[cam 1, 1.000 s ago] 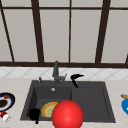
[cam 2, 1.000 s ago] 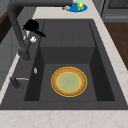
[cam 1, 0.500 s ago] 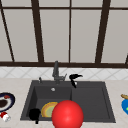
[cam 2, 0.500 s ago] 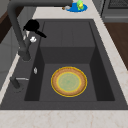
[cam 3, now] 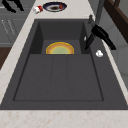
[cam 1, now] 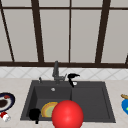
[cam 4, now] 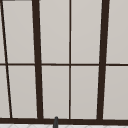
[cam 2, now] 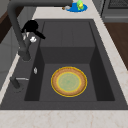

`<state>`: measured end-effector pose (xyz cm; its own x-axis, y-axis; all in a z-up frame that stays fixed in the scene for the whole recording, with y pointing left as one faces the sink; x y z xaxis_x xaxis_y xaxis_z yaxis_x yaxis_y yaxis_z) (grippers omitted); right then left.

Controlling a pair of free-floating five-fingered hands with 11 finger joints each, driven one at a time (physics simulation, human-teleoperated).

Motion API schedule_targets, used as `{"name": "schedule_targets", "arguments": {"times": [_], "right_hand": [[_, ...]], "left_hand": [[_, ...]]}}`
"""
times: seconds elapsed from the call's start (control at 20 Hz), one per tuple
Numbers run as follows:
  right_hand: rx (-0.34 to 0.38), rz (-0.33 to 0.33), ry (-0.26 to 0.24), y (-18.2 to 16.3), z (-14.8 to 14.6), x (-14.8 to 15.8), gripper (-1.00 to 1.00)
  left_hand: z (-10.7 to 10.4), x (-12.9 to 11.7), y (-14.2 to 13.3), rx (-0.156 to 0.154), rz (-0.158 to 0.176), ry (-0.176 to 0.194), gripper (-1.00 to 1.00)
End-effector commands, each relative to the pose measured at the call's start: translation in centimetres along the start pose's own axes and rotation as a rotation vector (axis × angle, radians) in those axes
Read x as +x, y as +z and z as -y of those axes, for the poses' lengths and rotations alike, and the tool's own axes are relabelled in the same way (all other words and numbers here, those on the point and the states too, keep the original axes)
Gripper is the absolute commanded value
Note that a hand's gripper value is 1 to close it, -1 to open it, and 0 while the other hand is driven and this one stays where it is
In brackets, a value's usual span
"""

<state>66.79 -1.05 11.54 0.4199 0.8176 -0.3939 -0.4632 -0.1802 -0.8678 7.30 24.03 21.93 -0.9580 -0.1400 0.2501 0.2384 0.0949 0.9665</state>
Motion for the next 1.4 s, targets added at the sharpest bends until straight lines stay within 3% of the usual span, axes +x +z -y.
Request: {"name": "schedule_targets", "arguments": {"times": [0.0,0.45,0.6,0.7,0.8,0.85,0.9,0.95,1.1,1.15,1.25,1.35], "right_hand": [[-0.031,0.113,-0.022,-0.1,0.6,-0.1,-1.00],[-0.049,0.157,-0.033,-0.2,0.5,-0.9,-1.00],[-0.090,0.127,-0.047,0.3,0.3,-0.5,-1.00],[-0.040,0.101,-0.024,1.8,0.0,0.5,-1.00],[-0.078,0.069,-0.011,3.0,-0.6,0.0,-1.00],[-0.111,0.037,-0.041,2.9,-0.8,-1.1,-1.00],[-0.108,0.051,-0.011,2.6,-0.4,-0.4,-1.00],[-0.062,0.066,-0.023,3.2,-0.4,0.3,-1.00],[-0.140,0.101,-0.014,4.4,-0.7,1.0,-1.00],[-0.171,0.083,-0.008,4.6,-0.5,1.0,-1.00],[-0.166,0.125,-0.005,4.8,-0.5,1.4,-1.00],[-0.203,0.143,-0.037,4.4,-0.5,1.0,-1.00]], "left_hand": [[0.0,0.0,0.0,0.000,0.000,0.000,0.00],[0.0,0.0,0.0,0.000,0.000,0.000,0.00],[0.0,0.0,0.0,0.000,0.000,0.000,0.00],[0.0,0.0,0.0,0.000,0.000,0.000,0.00],[0.0,0.0,0.0,0.000,0.000,0.000,0.00],[0.0,0.0,0.0,0.000,0.000,0.000,0.00],[0.0,0.0,0.0,0.000,0.000,0.000,0.00],[0.0,0.0,0.0,0.000,0.000,0.000,0.00],[0.0,0.0,0.0,0.000,0.000,0.000,0.00],[0.0,0.0,0.0,0.000,0.000,0.000,0.00],[0.0,0.0,0.0,0.000,0.000,0.000,0.00],[0.0,0.0,0.0,0.000,0.000,0.000,0.00]]}}
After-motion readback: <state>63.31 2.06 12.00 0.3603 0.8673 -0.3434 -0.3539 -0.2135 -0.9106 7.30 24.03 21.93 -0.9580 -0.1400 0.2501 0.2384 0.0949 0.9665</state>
